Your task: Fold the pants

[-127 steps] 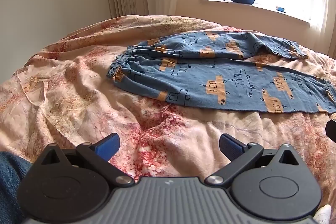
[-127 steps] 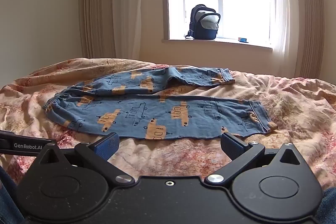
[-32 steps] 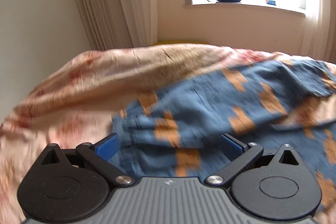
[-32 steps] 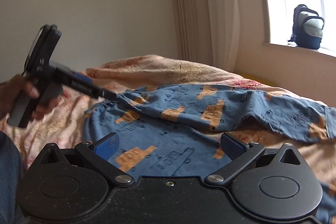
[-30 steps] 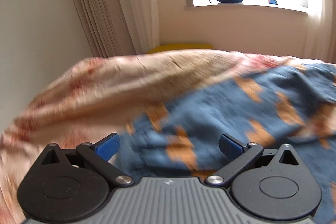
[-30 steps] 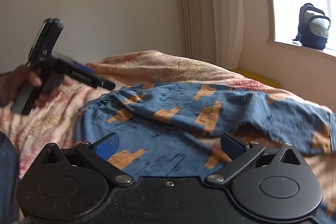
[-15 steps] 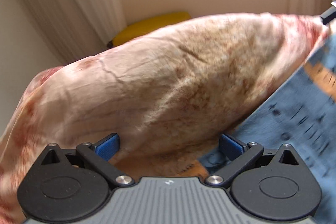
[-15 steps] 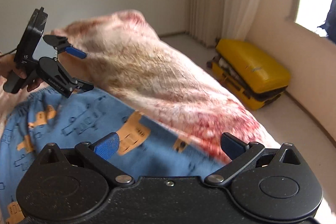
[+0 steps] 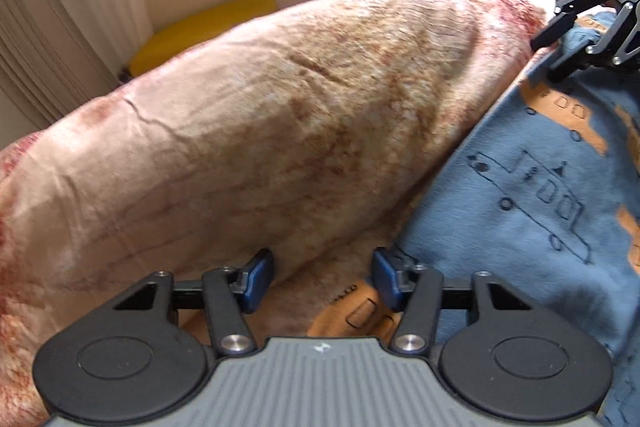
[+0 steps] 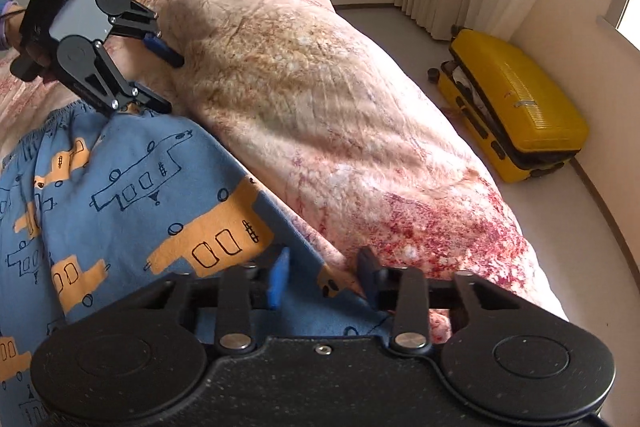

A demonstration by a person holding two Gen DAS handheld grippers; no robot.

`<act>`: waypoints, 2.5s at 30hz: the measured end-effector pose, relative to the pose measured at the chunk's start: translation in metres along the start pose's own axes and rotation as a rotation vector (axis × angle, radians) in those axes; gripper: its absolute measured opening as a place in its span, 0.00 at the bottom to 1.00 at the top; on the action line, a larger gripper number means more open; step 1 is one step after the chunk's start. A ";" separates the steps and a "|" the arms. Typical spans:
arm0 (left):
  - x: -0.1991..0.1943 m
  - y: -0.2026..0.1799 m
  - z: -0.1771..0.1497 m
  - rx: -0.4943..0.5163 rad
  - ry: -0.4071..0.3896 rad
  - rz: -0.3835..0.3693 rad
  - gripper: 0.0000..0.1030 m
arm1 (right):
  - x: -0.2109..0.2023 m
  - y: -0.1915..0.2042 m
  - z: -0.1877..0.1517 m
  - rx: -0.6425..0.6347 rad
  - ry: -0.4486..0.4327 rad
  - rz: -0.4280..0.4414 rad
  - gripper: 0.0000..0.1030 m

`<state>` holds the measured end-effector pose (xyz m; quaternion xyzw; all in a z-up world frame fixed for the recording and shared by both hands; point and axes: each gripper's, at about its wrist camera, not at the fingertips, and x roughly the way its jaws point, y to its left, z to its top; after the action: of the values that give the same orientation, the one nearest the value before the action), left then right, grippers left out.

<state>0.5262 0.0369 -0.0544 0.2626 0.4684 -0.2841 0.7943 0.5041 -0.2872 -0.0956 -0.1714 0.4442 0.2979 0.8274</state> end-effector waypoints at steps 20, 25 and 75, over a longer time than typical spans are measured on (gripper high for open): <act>-0.003 0.018 -0.014 -0.046 0.077 -0.126 0.24 | 0.004 0.013 -0.006 -0.030 -0.004 -0.090 0.22; -0.033 0.017 -0.013 -0.114 0.007 -0.042 0.00 | -0.009 0.020 -0.002 -0.024 -0.061 -0.157 0.02; -0.062 0.000 -0.050 -0.090 -0.158 0.083 0.37 | -0.024 0.029 -0.018 -0.143 0.028 -0.275 0.31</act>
<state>0.4714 0.0840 -0.0200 0.2224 0.4052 -0.2496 0.8509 0.4638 -0.2827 -0.0857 -0.2934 0.4054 0.2101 0.8399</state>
